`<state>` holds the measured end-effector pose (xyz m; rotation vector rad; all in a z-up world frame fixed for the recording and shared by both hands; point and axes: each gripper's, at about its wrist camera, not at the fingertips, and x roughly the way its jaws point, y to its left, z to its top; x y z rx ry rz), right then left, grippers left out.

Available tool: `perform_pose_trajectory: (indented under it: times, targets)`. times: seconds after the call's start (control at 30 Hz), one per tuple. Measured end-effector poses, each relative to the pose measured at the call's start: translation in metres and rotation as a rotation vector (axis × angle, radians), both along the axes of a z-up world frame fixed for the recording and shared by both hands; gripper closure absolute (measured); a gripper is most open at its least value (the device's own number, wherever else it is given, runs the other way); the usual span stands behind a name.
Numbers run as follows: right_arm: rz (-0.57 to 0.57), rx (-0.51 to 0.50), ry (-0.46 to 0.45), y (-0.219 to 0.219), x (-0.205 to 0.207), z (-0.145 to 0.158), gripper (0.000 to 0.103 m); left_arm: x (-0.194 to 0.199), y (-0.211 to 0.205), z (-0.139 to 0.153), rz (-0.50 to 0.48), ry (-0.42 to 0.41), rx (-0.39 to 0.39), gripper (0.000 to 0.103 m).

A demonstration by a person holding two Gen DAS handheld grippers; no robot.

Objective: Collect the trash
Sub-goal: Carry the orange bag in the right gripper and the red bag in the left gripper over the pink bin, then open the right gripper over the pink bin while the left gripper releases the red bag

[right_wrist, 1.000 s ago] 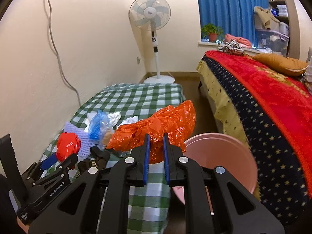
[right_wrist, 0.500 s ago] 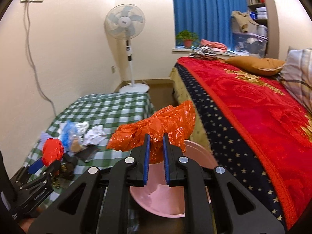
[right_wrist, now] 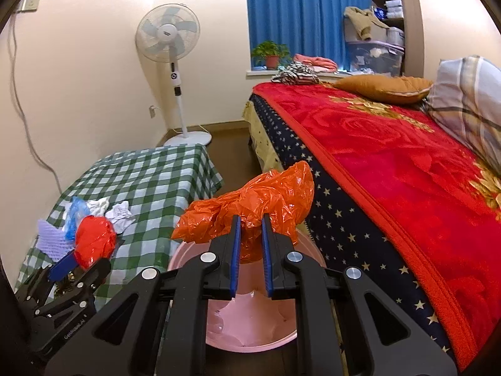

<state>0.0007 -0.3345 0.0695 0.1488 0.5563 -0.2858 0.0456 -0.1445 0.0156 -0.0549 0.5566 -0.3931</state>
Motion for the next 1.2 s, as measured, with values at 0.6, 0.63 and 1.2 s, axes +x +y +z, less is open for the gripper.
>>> perform_pose_trajectory:
  times: [0.6, 0.63, 1.2]
  targets:
    - [-0.085, 0.011, 0.050, -0.019, 0.012, -0.016, 0.090, 0.022, -0.051, -0.030, -0.108, 0.039, 0.026, 0.039]
    - [-0.086, 0.011, 0.051, -0.020, 0.013, -0.017, 0.090, 0.024, -0.053, -0.031, -0.109, 0.040, 0.027, 0.039]
    - [-0.102, 0.030, 0.048, -0.023, 0.013, -0.018, 0.082, 0.028, -0.067, -0.036, -0.158, 0.065, 0.016, 0.036]
